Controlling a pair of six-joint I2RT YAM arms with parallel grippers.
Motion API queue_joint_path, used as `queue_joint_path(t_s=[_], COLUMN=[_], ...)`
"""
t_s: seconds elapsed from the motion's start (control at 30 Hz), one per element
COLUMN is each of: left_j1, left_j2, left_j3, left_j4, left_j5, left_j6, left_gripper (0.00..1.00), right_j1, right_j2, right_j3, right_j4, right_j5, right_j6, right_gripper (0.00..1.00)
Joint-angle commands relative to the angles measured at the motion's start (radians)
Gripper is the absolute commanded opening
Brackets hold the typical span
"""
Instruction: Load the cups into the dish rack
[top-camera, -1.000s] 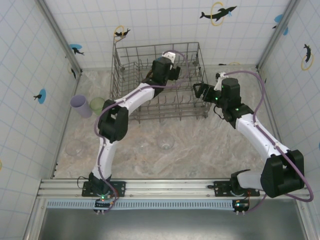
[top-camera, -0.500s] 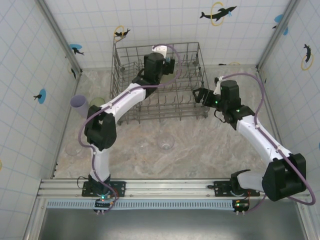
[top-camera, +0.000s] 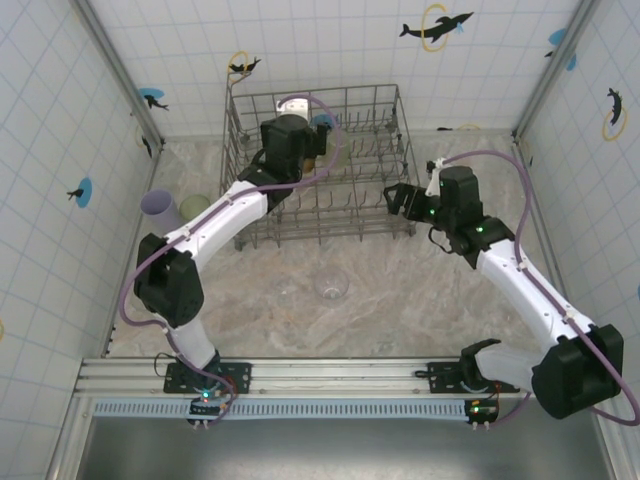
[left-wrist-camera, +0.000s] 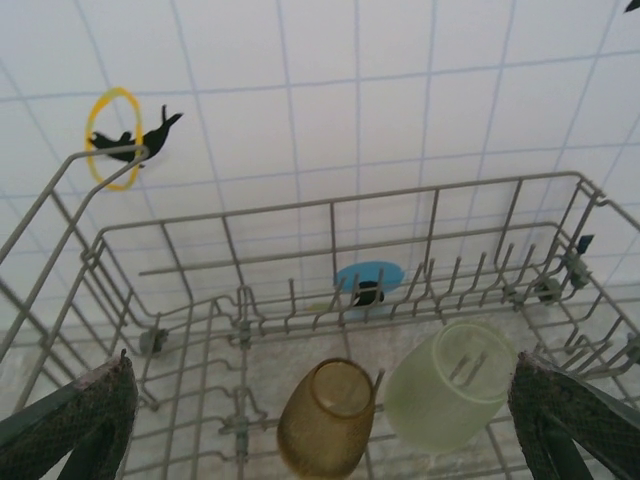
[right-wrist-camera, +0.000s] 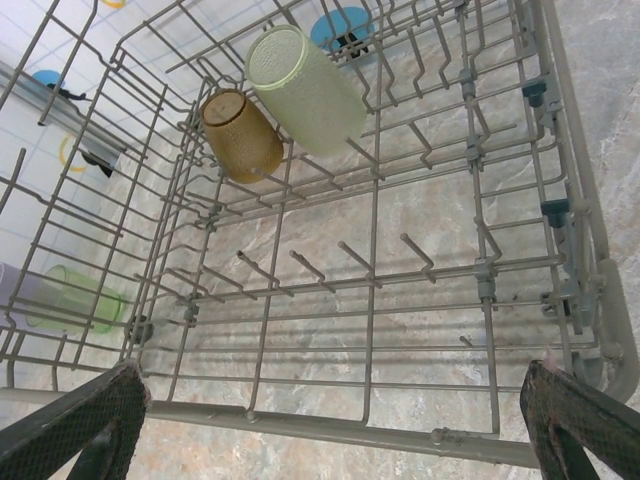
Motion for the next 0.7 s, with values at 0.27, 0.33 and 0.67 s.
queue_joint_path(t_s=[0.27, 0.33, 0.67], left_j1=[0.000, 0.005, 0.103], left_j2=[-0.113, -0.128, -0.228], left_j3=[-0.107, -0.116, -0.187], left_j4=[-0.221, -0.251, -0.366], left_j5=[-0.136, -0.164, -0.191], left_j6=[-0.151, -0.174, -0.373], left_gripper=[0.97, 0.97, 0.97], right_j1=[0.025, 0.025, 0.026], right_j2=[-0.028, -0.031, -0.037], right_j3=[-0.022, -0.026, -0.030], right_j4=[0.001, -0.001, -0.004], right_j5=[0.013, 0.014, 0.008], right_j6=[-0.006, -0.006, -0.012], right_gripper=[0.99, 0.99, 0.99])
